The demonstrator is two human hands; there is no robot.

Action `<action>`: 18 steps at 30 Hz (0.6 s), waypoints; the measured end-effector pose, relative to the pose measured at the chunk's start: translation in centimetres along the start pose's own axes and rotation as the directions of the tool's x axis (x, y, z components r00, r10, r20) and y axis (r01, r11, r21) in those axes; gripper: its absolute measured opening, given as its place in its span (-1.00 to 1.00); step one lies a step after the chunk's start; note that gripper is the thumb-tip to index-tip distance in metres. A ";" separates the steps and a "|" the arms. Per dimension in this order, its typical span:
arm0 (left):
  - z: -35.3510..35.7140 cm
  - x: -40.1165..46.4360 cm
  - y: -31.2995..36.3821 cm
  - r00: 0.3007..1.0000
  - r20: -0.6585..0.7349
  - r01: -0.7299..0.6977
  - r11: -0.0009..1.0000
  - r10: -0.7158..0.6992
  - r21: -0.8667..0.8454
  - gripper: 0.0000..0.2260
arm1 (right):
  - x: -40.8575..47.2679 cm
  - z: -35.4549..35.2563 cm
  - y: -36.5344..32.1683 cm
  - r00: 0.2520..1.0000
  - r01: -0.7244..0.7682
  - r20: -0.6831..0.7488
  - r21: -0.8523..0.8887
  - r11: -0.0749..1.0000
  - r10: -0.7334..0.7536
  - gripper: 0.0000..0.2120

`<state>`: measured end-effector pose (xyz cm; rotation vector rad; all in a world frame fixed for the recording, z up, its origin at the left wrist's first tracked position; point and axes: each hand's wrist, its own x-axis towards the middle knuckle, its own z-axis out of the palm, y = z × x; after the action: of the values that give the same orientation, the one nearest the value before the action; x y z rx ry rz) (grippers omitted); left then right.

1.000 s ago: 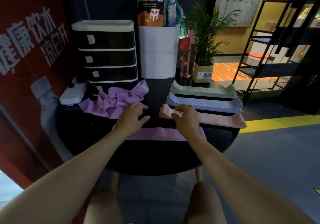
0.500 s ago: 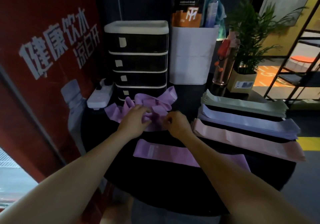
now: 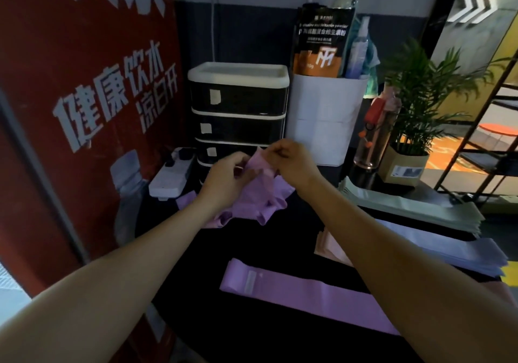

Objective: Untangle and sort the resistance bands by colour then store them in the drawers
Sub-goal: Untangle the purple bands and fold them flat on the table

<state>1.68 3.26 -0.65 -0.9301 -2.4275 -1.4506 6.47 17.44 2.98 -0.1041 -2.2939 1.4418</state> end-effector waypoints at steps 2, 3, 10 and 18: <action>-0.9 0.9 1.1 1.000 -0.009 -0.016 0.998 0.015 -0.064 -0.93 | 0.0 -0.6 -1.2 0.999 0.031 0.029 0.024 0.999 -0.032 -0.91; -1.4 1.2 1.8 1.000 -0.014 -0.016 0.996 0.015 -0.087 -0.91 | -0.2 -0.8 -1.6 0.998 0.040 0.055 0.035 0.999 -0.042 -0.88; -3.4 3.1 3.9 0.994 -0.097 0.028 0.980 -0.048 -0.196 -0.83 | 0.0 -1.1 -2.0 0.995 0.092 0.047 0.014 0.996 -0.092 -0.77; -6.0 3.1 4.5 0.989 0.023 0.144 0.910 -0.146 -0.389 -0.90 | -0.2 -3.7 -4.4 0.999 0.048 0.010 0.175 0.983 -0.051 -0.87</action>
<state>0.86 1.01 7.07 -0.8205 -2.2852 -2.0401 8.78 18.54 8.12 0.0160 -2.1539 1.6150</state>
